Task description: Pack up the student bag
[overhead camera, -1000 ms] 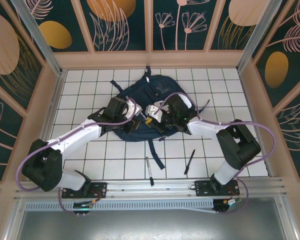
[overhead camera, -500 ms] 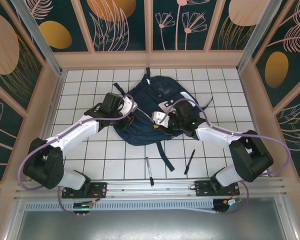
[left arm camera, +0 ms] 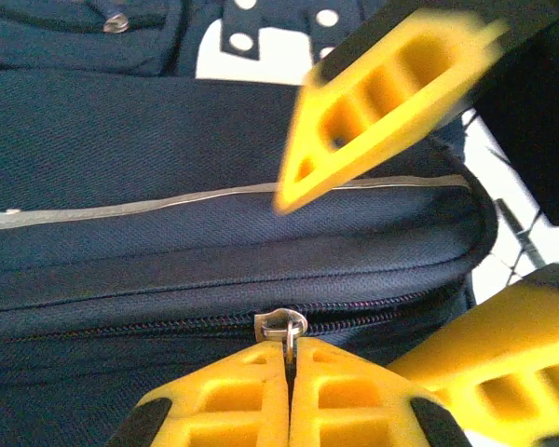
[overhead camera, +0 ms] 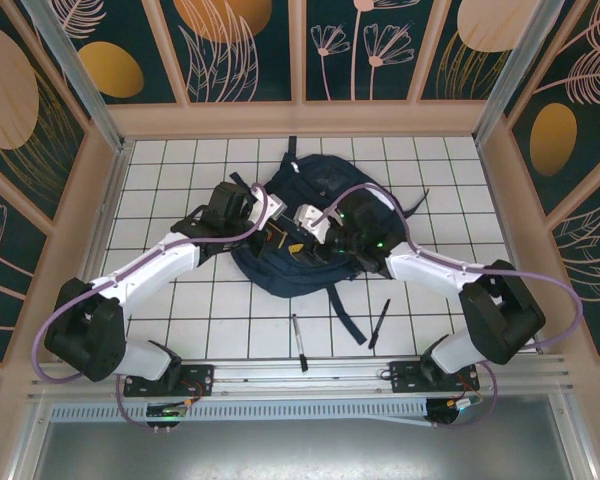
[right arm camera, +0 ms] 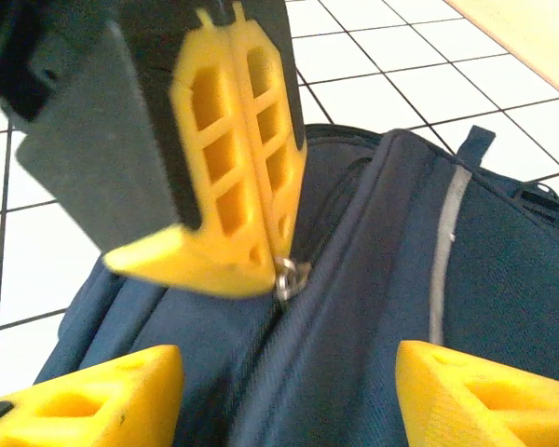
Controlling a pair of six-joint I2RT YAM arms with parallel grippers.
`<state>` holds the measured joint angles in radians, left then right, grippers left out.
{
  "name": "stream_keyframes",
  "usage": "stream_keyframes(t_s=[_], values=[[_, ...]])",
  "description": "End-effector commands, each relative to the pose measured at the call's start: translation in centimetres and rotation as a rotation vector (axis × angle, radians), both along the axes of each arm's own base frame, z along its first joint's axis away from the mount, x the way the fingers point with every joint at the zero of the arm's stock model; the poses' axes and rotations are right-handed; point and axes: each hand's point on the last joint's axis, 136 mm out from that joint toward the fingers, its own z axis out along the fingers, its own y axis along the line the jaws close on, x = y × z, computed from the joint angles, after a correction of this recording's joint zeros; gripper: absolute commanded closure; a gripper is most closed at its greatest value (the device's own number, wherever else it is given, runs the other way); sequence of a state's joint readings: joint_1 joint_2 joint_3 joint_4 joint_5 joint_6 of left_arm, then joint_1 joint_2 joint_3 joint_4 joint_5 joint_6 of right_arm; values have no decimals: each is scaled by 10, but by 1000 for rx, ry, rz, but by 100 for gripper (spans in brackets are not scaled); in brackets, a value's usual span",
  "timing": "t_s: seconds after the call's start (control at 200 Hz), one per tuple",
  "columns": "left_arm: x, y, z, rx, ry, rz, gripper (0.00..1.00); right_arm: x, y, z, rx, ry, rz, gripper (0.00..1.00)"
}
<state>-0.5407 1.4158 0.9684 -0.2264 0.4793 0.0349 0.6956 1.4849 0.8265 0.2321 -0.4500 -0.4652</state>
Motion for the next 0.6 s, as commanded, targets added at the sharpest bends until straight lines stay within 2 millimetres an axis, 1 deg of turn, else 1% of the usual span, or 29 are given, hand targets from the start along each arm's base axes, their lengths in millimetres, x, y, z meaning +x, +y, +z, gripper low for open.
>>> stream_keyframes(t_s=[0.0, 0.05, 0.07, 0.09, 0.125, 0.16, 0.195, 0.25, 0.26, 0.33, 0.375, 0.405, 0.46, 0.525, 0.556, 0.596], values=[[-7, -19, 50, -167, -81, -82, 100, 13, 10, 7, 31, -12, -58, 48], [-8, -17, 49, -147, -95, -85, 100, 12, 9, 3, 13, -16, -51, 67], [-6, -14, 47, -129, -105, -77, 100, 12, 7, 2, -1, -23, -49, 79], [-3, -11, 46, -109, -116, -60, 100, 12, 5, -1, -18, -30, -48, 87], [4, -2, 42, -70, -129, -25, 100, 12, 1, -3, -45, -49, -39, 92], [10, 7, 38, -44, -133, 0, 100, 8, -3, -7, -73, -61, -16, 95], [20, 21, 33, -26, -126, 41, 100, 4, -8, -11, -112, -82, 18, 99], [36, 44, 27, 5, -131, 109, 100, -2, -17, -22, -183, -89, 67, 100], [35, 50, 16, 25, -118, 117, 100, -3, -19, -24, -195, -90, 75, 100], [51, 80, -2, 154, -173, 206, 100, -6, -31, -35, -270, -89, 117, 100], [59, 94, -8, 223, -206, 245, 100, -5, -38, -38, -299, -90, 129, 100], [63, 99, -12, 250, -215, 257, 100, -3, -44, -39, -312, -90, 126, 100], [66, 99, -16, 263, -215, 244, 100, 2, -53, -39, -323, -101, 114, 99], [64, 89, -22, 236, -180, 196, 100, 10, -63, -38, -330, -115, 80, 97], [62, 83, -22, 210, -159, 170, 100, 14, -68, -36, -331, -126, 55, 95], [57, 74, -19, 166, -132, 136, 100, 19, -71, -32, -315, -132, 24, 84]])
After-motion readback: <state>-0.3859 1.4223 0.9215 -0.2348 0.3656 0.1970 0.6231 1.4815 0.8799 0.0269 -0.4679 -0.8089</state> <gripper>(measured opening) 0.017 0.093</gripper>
